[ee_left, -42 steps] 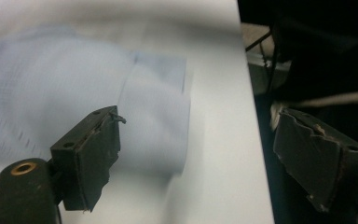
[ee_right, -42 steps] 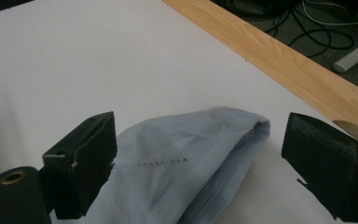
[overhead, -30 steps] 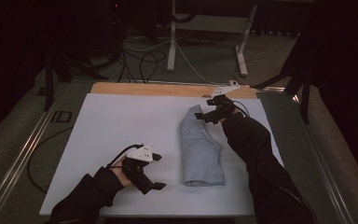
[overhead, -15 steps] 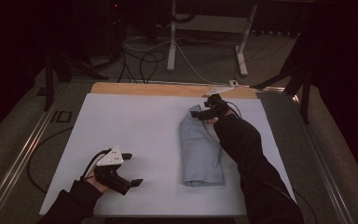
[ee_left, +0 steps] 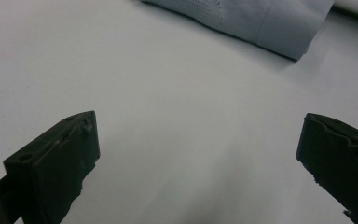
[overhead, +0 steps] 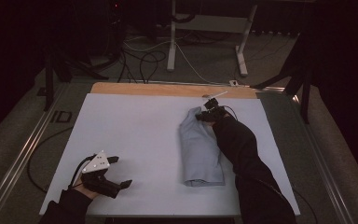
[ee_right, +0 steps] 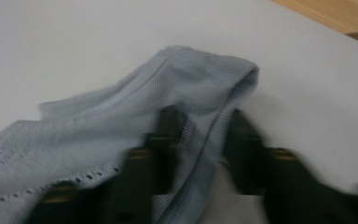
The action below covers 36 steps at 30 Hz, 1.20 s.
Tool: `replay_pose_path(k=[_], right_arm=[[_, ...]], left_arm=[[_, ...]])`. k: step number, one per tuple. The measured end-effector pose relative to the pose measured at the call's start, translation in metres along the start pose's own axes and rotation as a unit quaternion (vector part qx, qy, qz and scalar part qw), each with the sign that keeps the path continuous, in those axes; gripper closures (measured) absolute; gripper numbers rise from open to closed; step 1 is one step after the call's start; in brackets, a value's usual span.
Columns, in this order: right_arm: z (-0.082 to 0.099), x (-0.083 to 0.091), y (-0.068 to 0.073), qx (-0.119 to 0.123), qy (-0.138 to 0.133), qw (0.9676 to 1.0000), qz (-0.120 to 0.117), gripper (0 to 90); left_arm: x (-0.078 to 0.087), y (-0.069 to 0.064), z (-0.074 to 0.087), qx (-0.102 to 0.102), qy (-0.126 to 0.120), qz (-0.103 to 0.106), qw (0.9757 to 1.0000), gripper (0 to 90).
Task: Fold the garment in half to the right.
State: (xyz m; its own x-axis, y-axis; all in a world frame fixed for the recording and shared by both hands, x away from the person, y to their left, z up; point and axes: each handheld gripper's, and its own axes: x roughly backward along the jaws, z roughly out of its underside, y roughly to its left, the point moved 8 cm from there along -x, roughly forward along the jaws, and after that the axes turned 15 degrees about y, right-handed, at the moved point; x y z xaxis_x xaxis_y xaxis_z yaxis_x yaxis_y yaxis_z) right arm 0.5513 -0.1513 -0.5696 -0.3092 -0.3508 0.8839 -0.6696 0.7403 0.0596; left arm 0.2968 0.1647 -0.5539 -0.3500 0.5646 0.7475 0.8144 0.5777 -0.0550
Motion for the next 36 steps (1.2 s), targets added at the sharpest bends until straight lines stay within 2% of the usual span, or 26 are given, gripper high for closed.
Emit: replay_pose_path(k=[1,7,9,10,12,14,15,16,17,19,20,23,24,27,30,32,33,34,36], right_arm=[[-0.001,0.000,-0.002,0.004,0.003,0.9999,0.015,83.7],[-0.006,0.002,-0.003,0.006,-0.004,0.9994,0.034,84.3],[-0.005,0.001,-0.004,0.003,-0.002,0.9995,0.031,83.9],[0.001,-0.009,-0.004,0.009,0.026,0.9990,0.036,82.5],[0.001,-0.010,-0.004,0.010,0.022,0.9989,0.039,81.7],[0.002,-0.010,-0.009,-0.008,0.017,0.9993,0.034,70.7],[0.002,-0.010,-0.009,-0.008,0.017,0.9993,0.034,70.7],[0.002,-0.009,-0.010,-0.012,0.020,0.9991,0.036,66.7],[0.002,-0.007,-0.011,-0.011,0.020,0.9991,0.035,56.7],[0.002,-0.006,-0.011,-0.011,0.020,0.9992,0.034,54.4],[0.002,-0.003,-0.010,-0.013,0.019,0.9992,0.032,45.9],[-0.001,0.006,-0.007,-0.014,0.008,0.9996,0.025,35.7],[-0.001,0.006,-0.007,-0.014,0.008,0.9996,0.025,35.7],[-0.003,0.018,0.001,-0.013,-0.005,0.9998,0.013,27.8],[-0.003,0.035,0.018,0.003,-0.025,0.9995,-0.019,14.8],[-0.002,0.039,0.022,0.009,-0.030,0.9992,-0.027,14.5],[0.002,0.046,0.030,0.014,-0.035,0.9988,-0.030,14.5],[0.002,0.046,0.030,0.014,-0.035,0.9988,-0.030,14.5],[0.008,0.055,0.041,0.021,-0.046,0.9978,-0.043,14.9]], left_arm=[[0.000,0.001,0.000,0.002,-0.003,0.001,1.0000,0.4],[0.003,0.004,-0.001,0.013,-0.016,-0.003,0.9998,0.4],[0.004,0.005,-0.001,0.013,-0.017,-0.004,0.9998,0.5],[0.005,0.005,-0.001,0.015,-0.020,-0.003,0.9997,0.5],[0.004,0.005,0.000,0.014,-0.020,-0.004,0.9997,0.4],[0.004,0.006,0.000,0.014,-0.018,-0.004,0.9997,0.5],[0.004,0.005,0.000,0.014,-0.018,-0.004,0.9997,0.5],[0.004,0.005,0.000,0.014,-0.019,-0.003,0.9997,0.5],[0.004,0.005,-0.001,0.013,-0.017,-0.004,0.9998,0.5],[0.004,0.005,0.000,0.013,-0.017,-0.005,0.9998,0.5],[0.005,0.005,-0.001,0.012,-0.018,-0.005,0.9998,0.4],[0.005,0.007,-0.001,0.015,-0.019,-0.006,0.9997,0.5],[0.005,0.007,-0.001,0.015,-0.019,-0.006,0.9997,0.4],[0.006,0.006,-0.001,0.012,-0.019,-0.008,0.9997,0.4],[0.008,0.005,-0.001,0.009,-0.021,-0.010,0.9997,0.4],[0.008,0.005,-0.002,0.009,-0.022,-0.010,0.9997,0.4],[0.009,0.006,-0.002,0.009,-0.023,-0.010,0.9997,0.4],[0.009,0.006,-0.002,0.009,-0.023,-0.010,0.9997,0.4],[0.010,0.006,-0.002,0.009,-0.023,-0.011,0.9996,0.5]])
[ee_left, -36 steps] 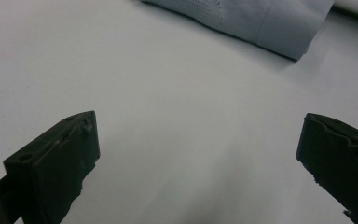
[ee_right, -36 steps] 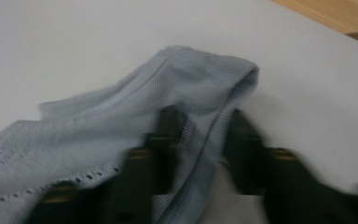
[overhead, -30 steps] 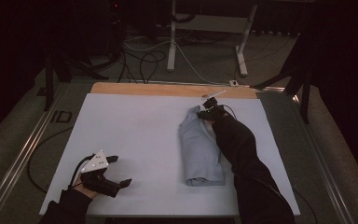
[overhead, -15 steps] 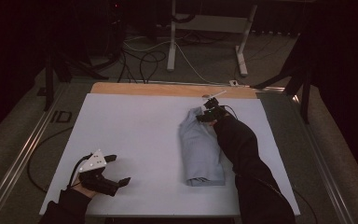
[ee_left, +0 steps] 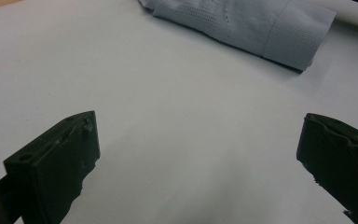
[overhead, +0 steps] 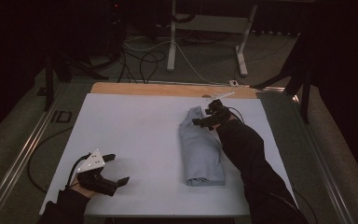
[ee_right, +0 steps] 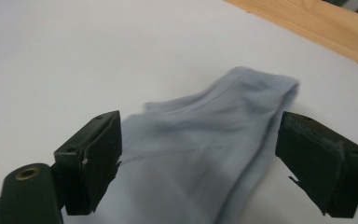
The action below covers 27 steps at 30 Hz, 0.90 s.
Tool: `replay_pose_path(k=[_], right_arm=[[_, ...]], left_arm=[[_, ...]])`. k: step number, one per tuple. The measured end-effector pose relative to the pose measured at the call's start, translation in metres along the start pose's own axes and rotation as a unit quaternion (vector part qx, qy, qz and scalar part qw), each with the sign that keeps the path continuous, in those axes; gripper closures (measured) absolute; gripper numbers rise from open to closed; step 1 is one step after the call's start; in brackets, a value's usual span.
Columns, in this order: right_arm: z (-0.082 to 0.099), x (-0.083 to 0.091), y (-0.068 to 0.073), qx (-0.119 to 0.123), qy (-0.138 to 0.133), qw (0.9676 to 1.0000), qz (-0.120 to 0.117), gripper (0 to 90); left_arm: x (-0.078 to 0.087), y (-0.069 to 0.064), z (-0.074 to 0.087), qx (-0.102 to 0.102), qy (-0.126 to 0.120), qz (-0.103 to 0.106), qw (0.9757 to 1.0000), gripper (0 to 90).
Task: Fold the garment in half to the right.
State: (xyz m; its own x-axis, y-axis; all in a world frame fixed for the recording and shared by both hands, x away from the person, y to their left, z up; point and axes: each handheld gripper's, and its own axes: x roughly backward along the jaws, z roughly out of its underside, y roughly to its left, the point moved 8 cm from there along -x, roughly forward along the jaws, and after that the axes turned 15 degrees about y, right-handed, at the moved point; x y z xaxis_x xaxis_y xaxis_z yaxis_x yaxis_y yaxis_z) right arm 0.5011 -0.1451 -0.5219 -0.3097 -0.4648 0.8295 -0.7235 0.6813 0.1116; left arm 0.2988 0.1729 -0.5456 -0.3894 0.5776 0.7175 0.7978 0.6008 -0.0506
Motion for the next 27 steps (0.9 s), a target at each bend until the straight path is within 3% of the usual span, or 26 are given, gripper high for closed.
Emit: replay_pose_path(k=[3,6,10,15,19,25,27], right_arm=[[0.007,0.010,0.012,0.014,-0.004,0.9999,-0.002,15.5],[0.014,0.022,0.027,0.011,-0.006,0.9997,-0.022,16.3],[0.022,0.036,0.055,0.045,-0.019,0.9982,-0.034,16.0],[0.037,0.052,0.091,0.089,-0.042,0.9941,-0.047,39.6],[0.050,0.057,0.108,0.102,-0.042,0.9920,-0.062,56.9],[0.073,0.050,0.119,0.150,-0.019,0.9877,-0.041,82.2],[0.081,0.046,0.118,0.149,-0.008,0.9878,-0.046,89.6]], left_arm=[[0.000,0.000,0.000,0.000,0.000,0.001,1.0000,0.4],[0.000,-0.001,0.000,-0.002,0.000,0.005,1.0000,0.4],[0.000,-0.002,-0.001,-0.003,-0.003,0.006,1.0000,0.4],[0.000,-0.003,-0.001,-0.006,-0.003,0.008,0.9999,0.5],[0.000,-0.004,-0.001,-0.007,-0.005,0.014,0.9999,0.5],[0.000,-0.003,-0.001,-0.006,-0.008,0.018,0.9998,0.4],[0.000,-0.003,-0.001,-0.004,-0.010,0.022,0.9997,0.4]])
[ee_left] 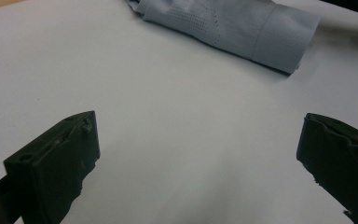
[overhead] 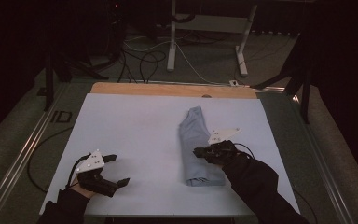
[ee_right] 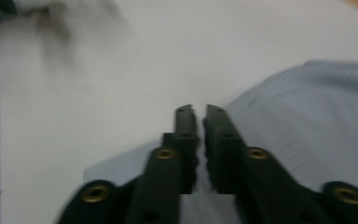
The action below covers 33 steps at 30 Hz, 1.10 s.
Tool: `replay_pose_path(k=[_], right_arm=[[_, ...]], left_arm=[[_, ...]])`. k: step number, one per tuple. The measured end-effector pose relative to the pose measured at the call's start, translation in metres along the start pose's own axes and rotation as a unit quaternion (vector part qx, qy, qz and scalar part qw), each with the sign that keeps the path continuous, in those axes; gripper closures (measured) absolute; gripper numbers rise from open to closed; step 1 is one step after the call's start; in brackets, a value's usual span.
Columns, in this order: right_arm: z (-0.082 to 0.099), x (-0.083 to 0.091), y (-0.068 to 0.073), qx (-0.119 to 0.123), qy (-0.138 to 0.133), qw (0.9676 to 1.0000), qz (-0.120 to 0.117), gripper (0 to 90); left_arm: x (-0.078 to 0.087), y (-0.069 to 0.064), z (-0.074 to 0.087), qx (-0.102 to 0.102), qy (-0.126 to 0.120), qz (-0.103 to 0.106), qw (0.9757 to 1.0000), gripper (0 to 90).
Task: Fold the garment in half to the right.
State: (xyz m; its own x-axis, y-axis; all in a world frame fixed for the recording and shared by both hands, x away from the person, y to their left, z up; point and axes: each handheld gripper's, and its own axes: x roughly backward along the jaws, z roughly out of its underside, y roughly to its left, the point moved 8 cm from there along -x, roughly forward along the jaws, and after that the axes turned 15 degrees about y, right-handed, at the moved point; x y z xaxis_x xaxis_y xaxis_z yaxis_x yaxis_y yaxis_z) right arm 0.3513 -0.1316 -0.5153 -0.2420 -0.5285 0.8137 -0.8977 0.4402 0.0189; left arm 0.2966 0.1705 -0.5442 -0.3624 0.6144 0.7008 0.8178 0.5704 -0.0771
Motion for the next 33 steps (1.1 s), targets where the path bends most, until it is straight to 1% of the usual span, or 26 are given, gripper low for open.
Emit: replay_pose_path(k=[1,2,3,4,6,9,11,12,13,16,17,18,22,24,26,28,31,33], right_arm=[[0.004,-0.003,-0.001,0.000,0.006,1.0000,0.002,89.7],[0.004,-0.003,-0.001,0.000,0.006,1.0000,0.002,89.7],[0.008,-0.006,-0.002,0.001,0.013,0.9999,0.006,89.8],[0.016,-0.012,-0.001,-0.001,0.022,0.9997,-0.001,90.0],[0.023,-0.020,0.001,0.001,0.033,0.9994,-0.010,90.0],[0.036,-0.032,0.004,0.007,0.055,0.9983,-0.017,90.0],[0.043,-0.039,0.006,0.002,0.065,0.9975,-0.027,90.0],[0.046,-0.040,0.007,-0.001,0.065,0.9975,-0.030,90.0],[0.047,-0.040,0.007,0.000,0.062,0.9976,-0.031,90.0],[0.051,-0.040,0.010,0.002,0.071,0.9970,-0.030,90.0],[0.053,-0.041,0.012,0.002,0.077,0.9967,-0.026,90.0],[0.055,-0.040,0.014,0.004,0.077,0.9967,-0.027,90.0],[0.062,-0.039,0.016,-0.008,0.067,0.9971,-0.036,90.0],[0.065,-0.037,0.019,-0.008,0.068,0.9969,-0.037,90.0],[0.067,-0.036,0.022,-0.002,0.069,0.9970,-0.036,90.0],[0.068,-0.035,0.024,-0.004,0.072,0.9967,-0.036,90.0],[0.071,-0.034,0.026,-0.001,0.069,0.9970,-0.036,90.0],[0.073,-0.033,0.028,0.006,0.071,0.9969,-0.035,90.0]], left_arm=[[0.000,0.000,0.000,-0.001,0.000,0.000,1.0000,0.5],[0.000,0.000,0.000,-0.001,0.000,0.000,1.0000,0.4],[0.000,0.000,0.000,0.000,0.000,0.002,1.0000,0.4],[0.000,0.000,0.000,0.000,0.000,0.002,1.0000,0.4],[-0.001,0.000,0.000,-0.003,0.001,0.001,1.0000,0.4],[0.000,0.000,0.000,-0.001,0.001,0.002,1.0000,0.4],[0.000,0.000,0.000,-0.002,0.001,0.002,1.0000,0.4],[-0.001,0.000,0.000,-0.002,0.001,0.003,1.0000,0.4],[-0.001,0.000,0.000,-0.002,0.001,0.003,1.0000,0.4],[-0.001,-0.001,0.000,-0.004,0.003,0.002,1.0000,0.5],[-0.001,-0.002,0.000,-0.005,0.003,0.002,1.0000,0.4],[-0.001,-0.002,0.000,-0.005,0.003,0.002,1.0000,0.4],[0.000,-0.001,0.000,-0.005,0.001,0.000,1.0000,0.4],[0.000,-0.001,0.000,-0.006,0.001,-0.001,1.0000,0.4],[0.000,-0.002,0.000,-0.005,0.001,-0.001,1.0000,0.4],[0.000,-0.002,0.000,-0.009,0.002,-0.001,1.0000,0.4],[0.000,-0.003,0.000,-0.009,0.000,0.004,1.0000,0.4],[0.000,-0.004,0.000,-0.009,0.001,0.005,0.9999,0.4]])
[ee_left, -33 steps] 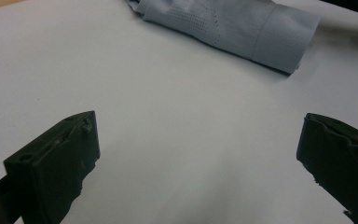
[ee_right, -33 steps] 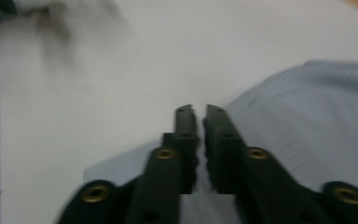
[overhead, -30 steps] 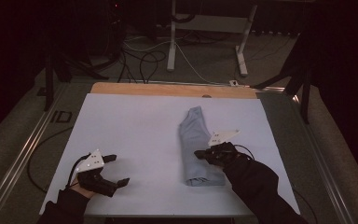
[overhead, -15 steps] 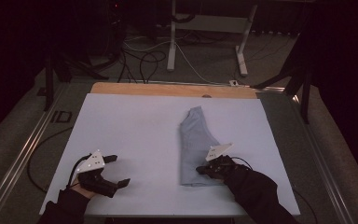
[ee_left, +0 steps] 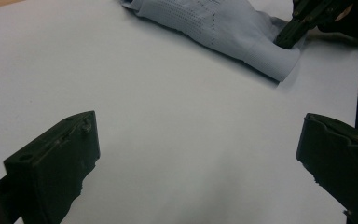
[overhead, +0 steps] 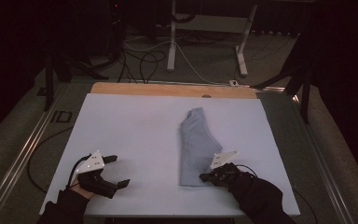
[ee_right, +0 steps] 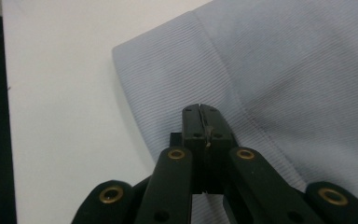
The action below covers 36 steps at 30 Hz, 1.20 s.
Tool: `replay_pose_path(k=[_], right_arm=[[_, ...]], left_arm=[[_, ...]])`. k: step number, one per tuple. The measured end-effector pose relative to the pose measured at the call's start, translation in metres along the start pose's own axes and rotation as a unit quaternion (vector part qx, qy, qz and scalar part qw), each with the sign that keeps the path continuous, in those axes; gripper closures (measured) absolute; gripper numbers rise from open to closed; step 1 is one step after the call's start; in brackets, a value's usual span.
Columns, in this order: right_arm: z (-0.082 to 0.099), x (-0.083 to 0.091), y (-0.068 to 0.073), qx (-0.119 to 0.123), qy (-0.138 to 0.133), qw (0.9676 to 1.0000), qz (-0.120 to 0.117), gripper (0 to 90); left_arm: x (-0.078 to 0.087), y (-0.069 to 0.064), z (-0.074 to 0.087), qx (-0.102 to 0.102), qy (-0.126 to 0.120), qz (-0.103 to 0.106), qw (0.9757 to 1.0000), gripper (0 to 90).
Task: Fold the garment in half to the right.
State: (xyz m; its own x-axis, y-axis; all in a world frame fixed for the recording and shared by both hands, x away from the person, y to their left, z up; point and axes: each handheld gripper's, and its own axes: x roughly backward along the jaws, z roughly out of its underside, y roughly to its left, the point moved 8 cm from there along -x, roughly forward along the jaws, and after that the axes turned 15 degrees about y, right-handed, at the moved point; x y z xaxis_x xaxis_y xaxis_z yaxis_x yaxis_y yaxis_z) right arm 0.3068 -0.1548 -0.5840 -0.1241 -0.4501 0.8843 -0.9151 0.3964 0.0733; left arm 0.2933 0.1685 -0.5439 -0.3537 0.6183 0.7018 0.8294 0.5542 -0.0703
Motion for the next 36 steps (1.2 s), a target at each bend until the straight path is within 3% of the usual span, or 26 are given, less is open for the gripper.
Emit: replay_pose_path(k=[11,13,18,22,27,36], right_arm=[[0.005,0.001,0.005,0.020,-0.002,0.9998,0.004,90.0],[0.005,0.001,0.006,0.008,-0.004,1.0000,-0.001,90.0],[0.004,0.000,0.004,0.020,-0.009,0.9998,0.005,90.0],[0.004,0.001,0.003,0.014,-0.009,0.9999,0.001,90.0],[-0.004,0.007,0.001,-0.003,-0.033,0.9993,-0.015,89.8],[-0.024,0.025,-0.006,0.007,-0.058,0.9983,0.010,83.6]], left_arm=[[0.001,0.000,0.001,0.005,-0.001,0.001,1.0000,0.4],[0.000,0.001,0.000,0.004,0.000,0.000,1.0000,0.4],[0.000,0.001,0.001,0.003,0.003,-0.001,1.0000,0.4],[0.001,0.000,0.000,0.000,0.003,-0.004,1.0000,0.4],[0.002,0.001,0.001,0.002,0.003,-0.005,1.0000,0.5],[0.002,0.003,0.003,0.003,0.005,-0.007,1.0000,0.4]])
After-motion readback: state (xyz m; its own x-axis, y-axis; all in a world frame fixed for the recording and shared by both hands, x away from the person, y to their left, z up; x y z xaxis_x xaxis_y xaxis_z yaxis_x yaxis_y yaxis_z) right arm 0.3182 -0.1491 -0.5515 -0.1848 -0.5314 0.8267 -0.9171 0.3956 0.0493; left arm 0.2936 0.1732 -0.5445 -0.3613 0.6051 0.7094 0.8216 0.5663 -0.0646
